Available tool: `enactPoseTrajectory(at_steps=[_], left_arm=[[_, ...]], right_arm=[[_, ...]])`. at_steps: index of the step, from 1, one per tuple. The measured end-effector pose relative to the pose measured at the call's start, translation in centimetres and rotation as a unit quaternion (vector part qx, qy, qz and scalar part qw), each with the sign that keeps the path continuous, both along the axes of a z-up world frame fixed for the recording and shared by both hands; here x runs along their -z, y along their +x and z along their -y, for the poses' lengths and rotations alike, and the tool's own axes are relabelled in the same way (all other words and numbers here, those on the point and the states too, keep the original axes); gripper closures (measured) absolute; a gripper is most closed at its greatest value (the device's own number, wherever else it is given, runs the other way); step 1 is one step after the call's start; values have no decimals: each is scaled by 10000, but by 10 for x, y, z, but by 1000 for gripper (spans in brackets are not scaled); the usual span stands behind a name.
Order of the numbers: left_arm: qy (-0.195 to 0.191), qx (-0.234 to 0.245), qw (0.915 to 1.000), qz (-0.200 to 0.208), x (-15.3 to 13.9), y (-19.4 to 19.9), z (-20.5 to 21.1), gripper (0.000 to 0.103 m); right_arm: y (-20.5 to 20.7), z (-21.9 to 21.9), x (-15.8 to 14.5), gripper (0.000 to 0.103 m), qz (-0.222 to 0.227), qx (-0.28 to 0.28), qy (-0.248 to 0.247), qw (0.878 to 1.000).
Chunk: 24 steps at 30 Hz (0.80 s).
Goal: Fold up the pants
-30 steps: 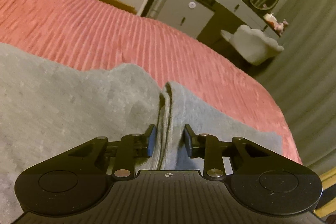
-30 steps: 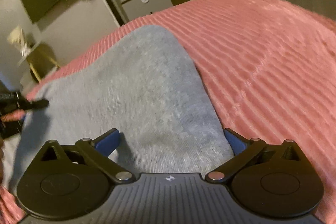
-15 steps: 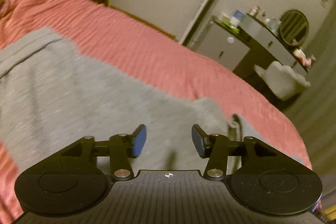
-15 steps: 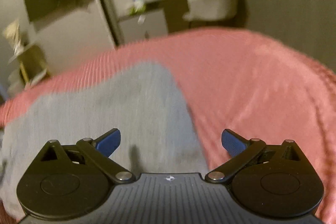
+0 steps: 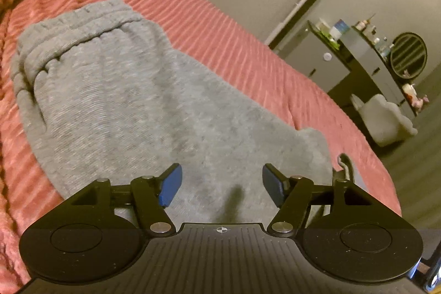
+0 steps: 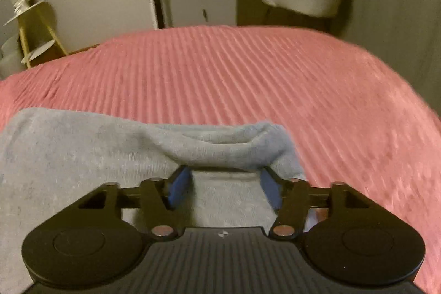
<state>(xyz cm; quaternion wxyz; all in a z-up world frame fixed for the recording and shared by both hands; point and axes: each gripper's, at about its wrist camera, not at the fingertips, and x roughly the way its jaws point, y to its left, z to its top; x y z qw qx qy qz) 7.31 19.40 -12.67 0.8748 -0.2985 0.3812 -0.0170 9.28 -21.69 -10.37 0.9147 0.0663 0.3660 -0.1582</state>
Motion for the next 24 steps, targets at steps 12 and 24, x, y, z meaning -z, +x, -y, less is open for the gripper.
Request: enactPoseTrajectory(at_steps=[12, 24], left_arm=[[-63, 104, 9999, 47, 2, -4, 0, 29], [-173, 123, 9997, 152, 0, -4, -4, 19]], right_arm=[[21, 14, -4, 40, 293, -263, 302, 9988], [-2, 17, 5, 5, -353, 218, 372, 9984]])
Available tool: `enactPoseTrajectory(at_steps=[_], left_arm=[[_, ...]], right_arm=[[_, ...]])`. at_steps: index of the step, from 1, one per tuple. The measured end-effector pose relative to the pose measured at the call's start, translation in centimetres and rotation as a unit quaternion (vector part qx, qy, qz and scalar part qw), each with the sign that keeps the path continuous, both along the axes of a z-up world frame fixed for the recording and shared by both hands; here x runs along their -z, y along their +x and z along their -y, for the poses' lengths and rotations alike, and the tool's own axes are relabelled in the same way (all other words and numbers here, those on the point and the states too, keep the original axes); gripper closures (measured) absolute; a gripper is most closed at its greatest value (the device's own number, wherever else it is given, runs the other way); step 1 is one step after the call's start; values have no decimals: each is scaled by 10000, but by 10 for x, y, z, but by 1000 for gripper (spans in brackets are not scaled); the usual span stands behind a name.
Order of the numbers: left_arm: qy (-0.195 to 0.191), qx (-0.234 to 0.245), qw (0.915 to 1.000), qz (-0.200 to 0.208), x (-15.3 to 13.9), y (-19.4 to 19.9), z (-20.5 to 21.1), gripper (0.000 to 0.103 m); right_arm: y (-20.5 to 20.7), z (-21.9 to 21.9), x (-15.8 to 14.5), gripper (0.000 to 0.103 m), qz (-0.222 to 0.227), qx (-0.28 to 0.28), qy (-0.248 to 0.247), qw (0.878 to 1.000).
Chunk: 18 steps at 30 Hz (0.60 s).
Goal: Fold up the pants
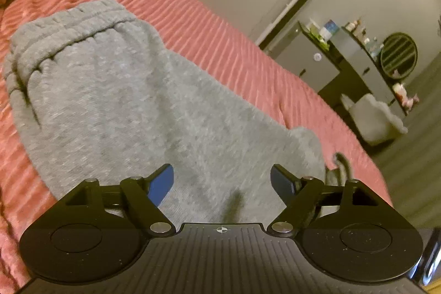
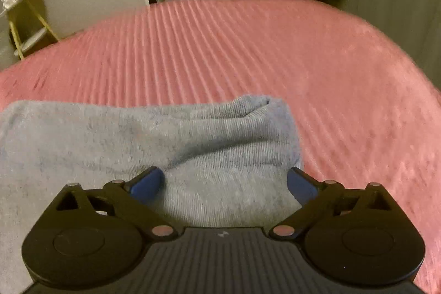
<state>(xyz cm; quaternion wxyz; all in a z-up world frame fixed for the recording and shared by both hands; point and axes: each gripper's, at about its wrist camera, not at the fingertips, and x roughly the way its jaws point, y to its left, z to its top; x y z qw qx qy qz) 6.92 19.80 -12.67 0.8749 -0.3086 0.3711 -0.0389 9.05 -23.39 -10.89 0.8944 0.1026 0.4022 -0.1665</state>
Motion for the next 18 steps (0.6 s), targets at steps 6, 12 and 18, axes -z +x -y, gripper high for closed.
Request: enactPoseTrajectory(at_steps=[6, 12, 18], left_arm=[[-63, -181, 9998, 49, 0, -13, -31, 17], [-731, -302, 9968, 86, 4, -26, -76, 17], [-772, -694, 9945, 144, 2, -35, -116, 17]], right_arm=[[-60, -34, -23, 0, 643, -492, 263, 9964], [-119, -46, 7, 0, 674, -779, 536, 9932], [-116, -49, 17, 0, 830, -980, 327, 9912]])
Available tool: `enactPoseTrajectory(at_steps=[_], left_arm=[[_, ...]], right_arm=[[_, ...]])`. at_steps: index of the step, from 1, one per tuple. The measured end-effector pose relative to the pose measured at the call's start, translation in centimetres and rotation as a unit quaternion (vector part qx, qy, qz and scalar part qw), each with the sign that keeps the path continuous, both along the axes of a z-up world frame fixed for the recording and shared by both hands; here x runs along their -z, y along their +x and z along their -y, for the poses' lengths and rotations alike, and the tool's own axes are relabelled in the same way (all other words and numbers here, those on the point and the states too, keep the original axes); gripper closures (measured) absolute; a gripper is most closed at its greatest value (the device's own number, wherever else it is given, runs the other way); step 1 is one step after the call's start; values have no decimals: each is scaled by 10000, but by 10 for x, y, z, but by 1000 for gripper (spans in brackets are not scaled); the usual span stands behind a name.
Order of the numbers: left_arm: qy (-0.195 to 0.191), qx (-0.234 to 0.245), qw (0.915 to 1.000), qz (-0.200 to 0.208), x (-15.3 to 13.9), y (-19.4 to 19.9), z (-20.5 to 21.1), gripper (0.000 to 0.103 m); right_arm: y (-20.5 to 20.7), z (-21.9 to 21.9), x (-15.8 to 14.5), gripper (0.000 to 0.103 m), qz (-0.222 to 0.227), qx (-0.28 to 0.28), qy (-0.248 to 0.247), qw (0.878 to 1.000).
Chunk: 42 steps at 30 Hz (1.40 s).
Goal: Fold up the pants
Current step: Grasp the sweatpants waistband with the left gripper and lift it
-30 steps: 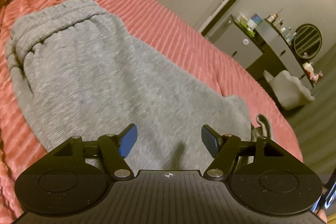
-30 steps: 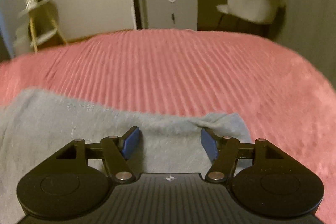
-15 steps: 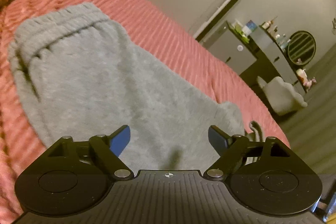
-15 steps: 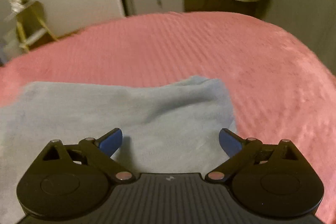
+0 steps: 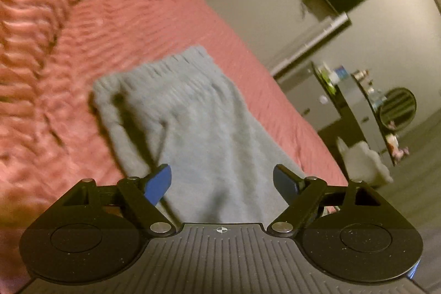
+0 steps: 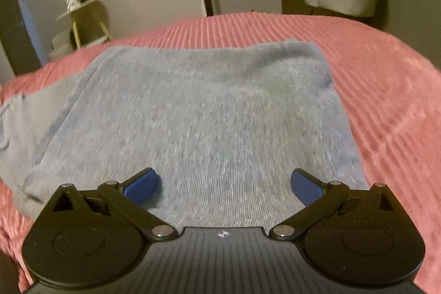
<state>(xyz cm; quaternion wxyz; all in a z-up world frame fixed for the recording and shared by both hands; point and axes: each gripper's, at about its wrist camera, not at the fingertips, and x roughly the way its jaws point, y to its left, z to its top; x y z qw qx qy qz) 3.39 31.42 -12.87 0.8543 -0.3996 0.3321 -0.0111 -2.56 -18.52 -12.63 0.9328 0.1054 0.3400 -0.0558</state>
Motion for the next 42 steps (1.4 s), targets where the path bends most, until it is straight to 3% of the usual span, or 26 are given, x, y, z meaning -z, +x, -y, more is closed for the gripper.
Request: enactPoseTrajectory(at_steps=[4, 8, 15, 19, 29, 31, 32, 33, 35, 36, 38, 40, 42], left_arm=[[61, -351, 9988, -348, 11, -2, -19, 16], [-355, -290, 9984, -334, 28, 5, -32, 16], [-77, -194, 9977, -647, 37, 28, -30, 18], [115, -403, 9976, -547, 35, 19, -32, 13], [-302, -527, 9981, 30, 53, 43, -40, 4], [-60, -347, 9992, 205, 46, 38, -34, 20], [182, -102, 9993, 318, 41, 38, -27, 41], [520, 126, 9978, 387, 35, 39, -18, 47], [1074, 447, 9925, 373, 31, 45, -2, 44], [1118, 491, 9921, 274, 35, 50, 1, 39], [804, 354, 9961, 121, 47, 58, -1, 34], [519, 170, 9984, 144, 49, 61, -6, 37], [479, 232, 9984, 164, 45, 64, -7, 65]], right_arm=[[-1, 0, 2, 0, 121, 63, -11, 9999], [0, 3, 2, 0, 154, 36, 2, 9999], [1, 0, 4, 0, 226, 39, -21, 9997], [0, -1, 4, 0, 232, 42, -20, 9997], [3, -1, 2, 0, 211, 111, 54, 9997], [4, -1, 2, 0, 212, 135, 65, 9997], [3, -2, 2, 0, 222, 144, 52, 9996], [3, -3, 2, 0, 237, 161, 27, 9996], [5, -6, 3, 0, 232, 199, -3, 9995], [5, -6, 2, 0, 227, 225, 11, 9995], [7, -5, 2, 0, 206, 279, 76, 9994], [7, -4, 2, 0, 198, 292, 94, 9993], [7, -4, 3, 0, 227, 265, 79, 9994]])
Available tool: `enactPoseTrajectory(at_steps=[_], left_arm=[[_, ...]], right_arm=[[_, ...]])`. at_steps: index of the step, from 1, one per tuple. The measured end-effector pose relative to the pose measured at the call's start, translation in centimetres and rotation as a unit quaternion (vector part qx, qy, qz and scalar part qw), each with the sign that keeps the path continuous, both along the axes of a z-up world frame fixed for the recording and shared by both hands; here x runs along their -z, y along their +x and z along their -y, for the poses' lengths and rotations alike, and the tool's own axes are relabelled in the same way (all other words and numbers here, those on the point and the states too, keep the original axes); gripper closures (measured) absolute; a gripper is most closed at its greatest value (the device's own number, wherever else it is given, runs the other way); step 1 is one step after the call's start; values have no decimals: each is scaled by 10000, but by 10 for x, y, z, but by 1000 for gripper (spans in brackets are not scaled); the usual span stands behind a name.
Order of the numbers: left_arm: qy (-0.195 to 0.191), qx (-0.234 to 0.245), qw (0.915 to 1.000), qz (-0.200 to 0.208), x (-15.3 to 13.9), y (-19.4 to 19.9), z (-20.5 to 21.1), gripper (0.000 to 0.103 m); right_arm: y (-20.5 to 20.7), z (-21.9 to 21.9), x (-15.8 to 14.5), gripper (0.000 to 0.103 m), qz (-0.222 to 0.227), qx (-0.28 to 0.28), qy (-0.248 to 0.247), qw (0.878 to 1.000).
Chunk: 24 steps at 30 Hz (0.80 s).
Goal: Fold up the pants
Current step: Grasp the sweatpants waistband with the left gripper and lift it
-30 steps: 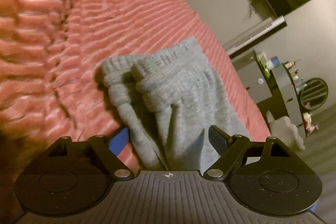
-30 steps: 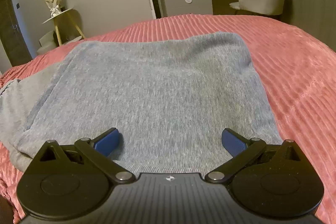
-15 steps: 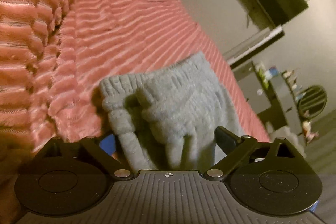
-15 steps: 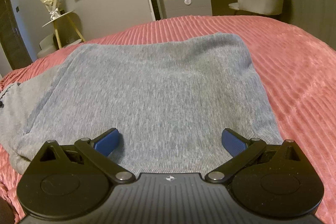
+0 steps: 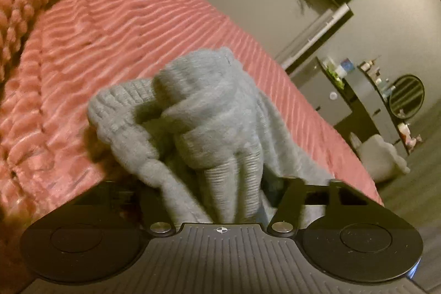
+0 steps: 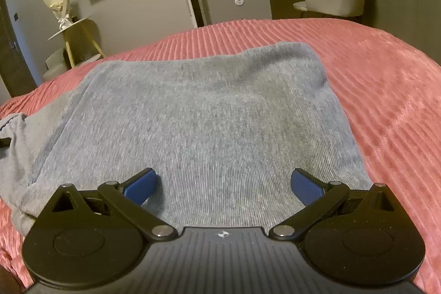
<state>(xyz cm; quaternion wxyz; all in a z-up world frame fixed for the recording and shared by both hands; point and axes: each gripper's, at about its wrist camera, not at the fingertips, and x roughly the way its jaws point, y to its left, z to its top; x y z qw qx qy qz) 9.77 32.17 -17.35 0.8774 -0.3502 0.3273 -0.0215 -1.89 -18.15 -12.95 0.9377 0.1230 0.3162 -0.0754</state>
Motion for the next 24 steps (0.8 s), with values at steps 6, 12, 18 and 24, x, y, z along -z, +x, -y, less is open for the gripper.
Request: enactPoseTrajectory(at_steps=[6, 12, 18, 24], left_arm=[[-182, 64, 9996, 210, -16, -3, 1, 80], [-104, 87, 9985, 537, -52, -15, 12, 82], [48, 359, 9914, 1254, -110, -31, 46, 82], [356, 1383, 9659, 2160, -179, -41, 135, 82]], right_arm=[[-1, -1, 0, 0, 60, -51, -83, 9999], [-5, 0, -14, 0, 66, 31, -85, 9999], [-24, 11, -37, 0, 522, 322, 154, 9980], [-55, 38, -61, 0, 1097, 985, 585, 9873]])
